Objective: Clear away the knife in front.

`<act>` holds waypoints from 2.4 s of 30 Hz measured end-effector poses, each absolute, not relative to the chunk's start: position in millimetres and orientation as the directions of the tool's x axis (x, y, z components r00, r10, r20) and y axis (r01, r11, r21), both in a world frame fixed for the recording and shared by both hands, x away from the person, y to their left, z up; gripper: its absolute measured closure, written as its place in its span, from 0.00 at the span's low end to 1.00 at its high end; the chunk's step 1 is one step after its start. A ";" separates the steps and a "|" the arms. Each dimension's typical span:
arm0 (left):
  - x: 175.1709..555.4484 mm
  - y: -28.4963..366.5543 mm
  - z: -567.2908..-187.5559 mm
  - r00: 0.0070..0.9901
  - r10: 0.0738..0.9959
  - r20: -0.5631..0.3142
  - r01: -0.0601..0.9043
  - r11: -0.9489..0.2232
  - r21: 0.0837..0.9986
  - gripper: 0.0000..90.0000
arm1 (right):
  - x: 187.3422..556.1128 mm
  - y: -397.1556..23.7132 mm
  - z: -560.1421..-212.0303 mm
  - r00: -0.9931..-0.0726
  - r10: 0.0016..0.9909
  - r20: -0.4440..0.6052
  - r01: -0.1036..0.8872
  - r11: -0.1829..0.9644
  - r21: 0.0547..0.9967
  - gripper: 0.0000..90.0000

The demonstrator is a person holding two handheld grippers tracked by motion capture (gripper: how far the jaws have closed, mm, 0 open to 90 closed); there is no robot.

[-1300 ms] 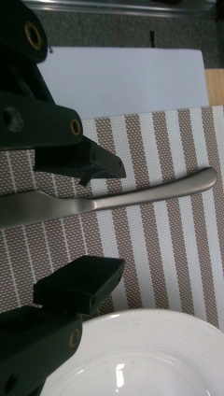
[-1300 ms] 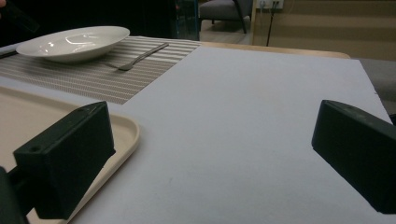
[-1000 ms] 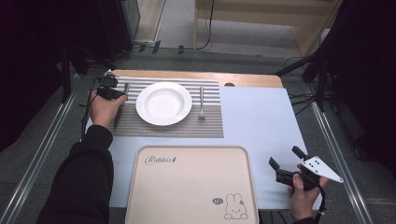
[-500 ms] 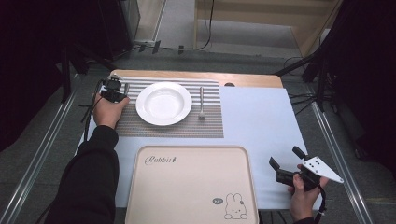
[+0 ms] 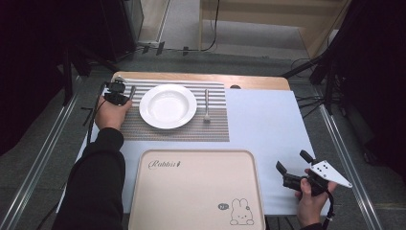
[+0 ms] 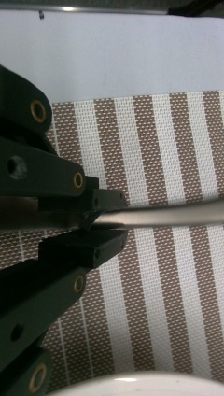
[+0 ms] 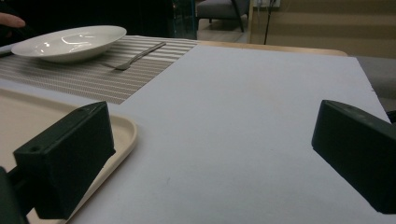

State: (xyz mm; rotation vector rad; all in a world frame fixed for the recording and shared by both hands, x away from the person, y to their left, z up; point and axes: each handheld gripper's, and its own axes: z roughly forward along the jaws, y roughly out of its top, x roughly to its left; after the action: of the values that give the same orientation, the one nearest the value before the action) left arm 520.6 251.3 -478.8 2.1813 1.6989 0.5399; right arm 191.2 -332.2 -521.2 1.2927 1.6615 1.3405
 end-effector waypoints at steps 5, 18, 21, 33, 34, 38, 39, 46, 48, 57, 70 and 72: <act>516.6 252.4 -475.2 0.237 0.970 0.050 0.870 -0.235 0.432 0.89 | 191.5 -335.8 -521.5 -0.309 0.943 0.123 0.291 -0.029 0.956 0.00; 503.4 261.3 -477.1 0.290 0.956 -0.039 0.867 -0.245 0.434 0.87 | 192.7 -333.8 -521.2 -0.317 0.942 0.112 0.293 -0.015 0.956 0.00; 501.8 258.8 -477.3 0.323 0.946 -0.001 0.851 -0.290 0.437 0.87 | 192.0 -333.8 -521.2 -0.320 0.941 0.113 0.294 -0.015 0.956 0.00; 498.2 253.3 -478.3 0.358 0.932 0.062 0.824 -0.346 0.448 0.89 | 193.1 -333.2 -521.3 -0.326 0.939 0.107 0.297 -0.006 0.955 0.00; 498.5 254.5 -478.3 0.355 0.933 0.051 0.826 -0.339 0.450 0.89 | 193.2 -332.9 -521.3 -0.327 0.939 0.107 0.299 -0.005 0.954 0.00; 497.6 253.3 -478.2 0.360 0.931 0.063 0.819 -0.347 0.458 0.89 | 193.6 -332.3 -521.2 -0.326 0.939 0.108 0.304 -0.004 0.953 0.00; 496.6 252.9 -478.4 0.364 0.929 0.071 0.813 -0.354 0.462 0.89 | 193.9 -332.7 -521.3 -0.328 0.939 0.106 0.300 -0.003 0.954 0.00; 490.8 256.2 -476.5 0.342 0.937 0.072 0.796 -0.329 0.508 0.89 | 194.0 -332.5 -521.2 -0.330 0.938 0.108 0.303 -0.003 0.953 0.00; 489.6 258.4 -473.7 0.341 0.939 0.048 0.795 -0.315 0.519 0.89 | 193.4 -333.0 -521.2 -0.330 0.938 0.106 0.301 -0.002 0.954 0.00; 480.9 263.5 -464.7 0.340 0.940 0.022 0.770 -0.292 0.567 0.89 | 193.5 -332.6 -521.1 -0.331 0.937 0.108 0.303 -0.003 0.953 0.00; 457.6 266.2 -449.2 0.378 0.926 -0.001 0.726 -0.295 0.621 0.89 | 194.3 -332.1 -520.7 -0.333 0.937 0.104 0.302 0.002 0.953 0.00; 452.9 265.4 -446.8 0.390 0.921 -0.003 0.719 -0.302 0.626 0.89 | 194.3 -332.0 -520.7 -0.333 0.937 0.104 0.303 0.002 0.953 0.00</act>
State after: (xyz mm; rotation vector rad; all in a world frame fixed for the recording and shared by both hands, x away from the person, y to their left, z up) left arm 452.9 265.4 -446.8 2.1109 1.4001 0.4889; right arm 194.3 -332.0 -520.7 1.2864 1.6810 1.3512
